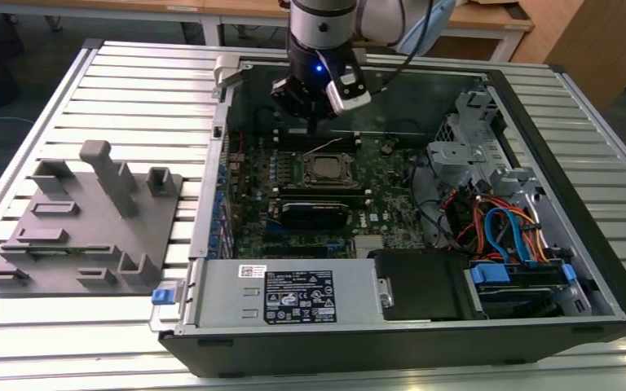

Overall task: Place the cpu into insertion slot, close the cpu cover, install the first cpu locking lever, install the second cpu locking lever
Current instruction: 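Install the first cpu locking lever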

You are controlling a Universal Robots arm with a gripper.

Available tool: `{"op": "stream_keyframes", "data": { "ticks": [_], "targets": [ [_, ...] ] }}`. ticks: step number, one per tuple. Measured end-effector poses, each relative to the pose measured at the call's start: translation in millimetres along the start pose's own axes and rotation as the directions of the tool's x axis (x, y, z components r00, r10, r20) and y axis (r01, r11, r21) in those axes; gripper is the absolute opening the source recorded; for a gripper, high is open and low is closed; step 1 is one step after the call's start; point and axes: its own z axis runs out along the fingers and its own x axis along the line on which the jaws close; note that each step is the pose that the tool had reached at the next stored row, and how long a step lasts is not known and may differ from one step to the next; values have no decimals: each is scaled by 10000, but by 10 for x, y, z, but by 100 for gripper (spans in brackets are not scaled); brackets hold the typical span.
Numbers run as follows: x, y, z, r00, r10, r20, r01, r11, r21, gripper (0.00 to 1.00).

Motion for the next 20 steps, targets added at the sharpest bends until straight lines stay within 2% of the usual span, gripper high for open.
{"op": "stream_keyframes", "data": {
  "ticks": [4,7,12,20],
  "targets": [
    [-22,0,18,10000,-8,1,8,10000,-3,11],
    [-27,-3,43,9998,-205,-11,205,9998,-7,11],
    [-104,9,80,9997,-230,-14,230,9997,-7,11],
    [-110,11,90,9997,-229,-15,229,9997,-21,11]
  ]
}}
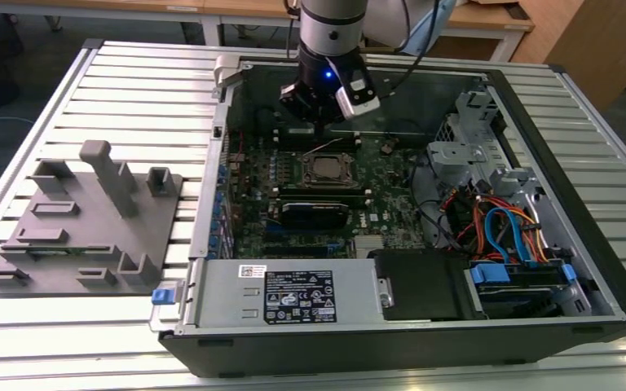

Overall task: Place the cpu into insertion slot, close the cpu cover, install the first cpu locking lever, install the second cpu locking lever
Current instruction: 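Install the first cpu locking lever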

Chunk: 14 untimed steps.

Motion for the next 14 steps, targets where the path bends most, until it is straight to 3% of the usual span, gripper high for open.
{"op": "stream_keyframes", "data": {
  "ticks": [8,14],
  "targets": [
    [0,0,0,10000,1,-4,-1,9999,-106,11],
    [0,0,0,10000,2,-5,-2,9999,-128,11]
  ]
}}
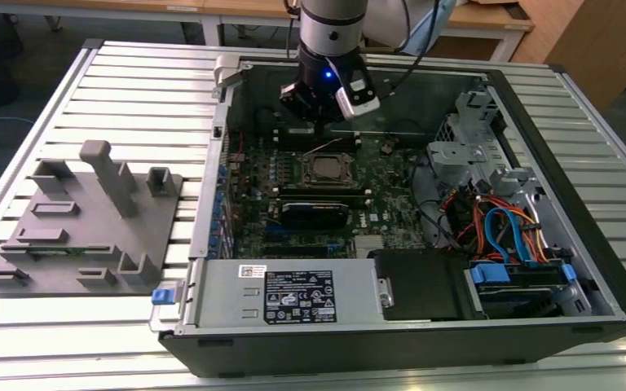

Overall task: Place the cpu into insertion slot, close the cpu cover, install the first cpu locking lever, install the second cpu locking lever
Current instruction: 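Install the first cpu locking lever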

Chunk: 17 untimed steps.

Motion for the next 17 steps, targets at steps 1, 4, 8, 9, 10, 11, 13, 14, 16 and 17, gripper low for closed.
{"op": "stream_keyframes", "data": {
  "ticks": [1,4,8,9,10,11,13,14,16,17],
  "targets": [
    [0,0,0,10000,0,-1,0,10000,-4,11],
    [-1,-4,8,10000,-2,1,2,10000,-19,11],
    [-18,-9,37,10000,2,-6,-2,9999,-125,11],
    [-29,-8,41,10000,2,-7,-2,9999,-166,11],
    [-39,-8,44,10000,2,-10,-3,9998,-203,11],
    [-50,-8,46,10000,3,-9,-3,9998,-217,11],
    [-64,-8,52,10000,2,-10,-3,9998,-220,11],
    [-70,-8,55,10000,3,-9,-3,9998,-221,11],
    [-78,-7,64,10000,3,-9,-3,9998,-221,11],
    [-85,-7,71,10000,3,-9,-3,9998,-221,11]
  ]
}}
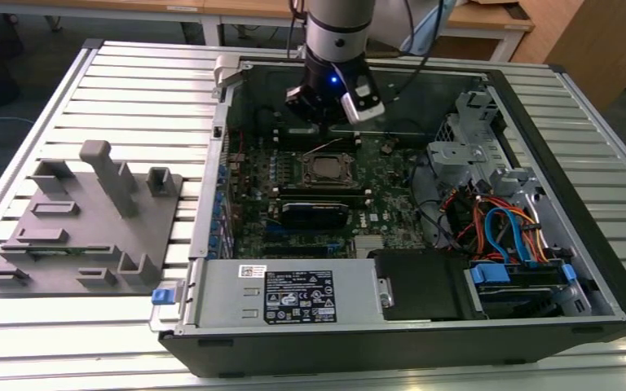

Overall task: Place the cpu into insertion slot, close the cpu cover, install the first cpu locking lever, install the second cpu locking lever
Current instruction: 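Install the first cpu locking lever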

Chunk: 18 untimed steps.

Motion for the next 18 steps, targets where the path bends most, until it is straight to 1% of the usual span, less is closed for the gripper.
{"op": "stream_keyframes", "data": {
  "ticks": [5,11,18],
  "targets": [
    [-27,3,42,10000,-7,-2,7,10000,3,11],
    [-83,4,60,10000,-85,-12,85,10000,0,11],
    [-112,5,73,10000,-85,-12,85,10000,0,11]
  ]
}}
